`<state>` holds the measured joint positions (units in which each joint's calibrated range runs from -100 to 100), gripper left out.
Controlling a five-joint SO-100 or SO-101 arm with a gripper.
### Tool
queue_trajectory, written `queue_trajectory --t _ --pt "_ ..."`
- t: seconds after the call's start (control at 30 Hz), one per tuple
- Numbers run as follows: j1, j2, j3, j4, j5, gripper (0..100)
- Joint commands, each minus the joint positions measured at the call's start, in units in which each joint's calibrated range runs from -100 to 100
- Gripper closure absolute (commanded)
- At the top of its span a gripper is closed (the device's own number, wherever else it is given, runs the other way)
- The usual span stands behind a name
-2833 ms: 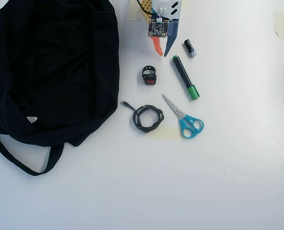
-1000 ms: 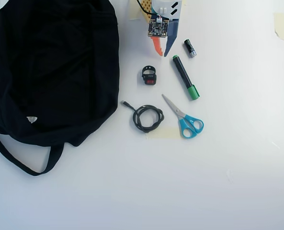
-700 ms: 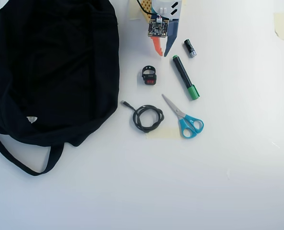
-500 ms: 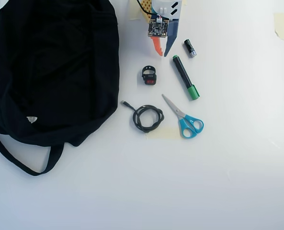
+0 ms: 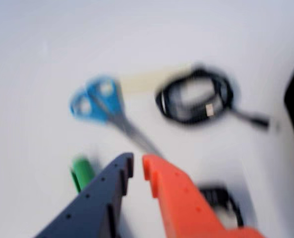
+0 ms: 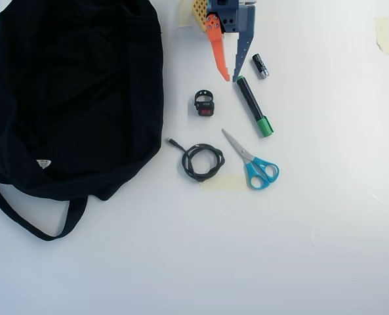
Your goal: Put the bike light into the black bag
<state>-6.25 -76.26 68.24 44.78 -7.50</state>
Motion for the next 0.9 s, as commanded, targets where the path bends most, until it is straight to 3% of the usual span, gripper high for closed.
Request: queue_trajectory --t 0.0,0.27,0.47,0.87 --pt "0.3 9.4 -10.7 -7.1 0.3 98" --pt "4.1 27.1 -36.0 -7.6 6.5 98" --pt "6.4 35.9 -45.9 -7.7 12.1 98" --pt "10.3 57.0 -65.5 -9.0 11.5 98"
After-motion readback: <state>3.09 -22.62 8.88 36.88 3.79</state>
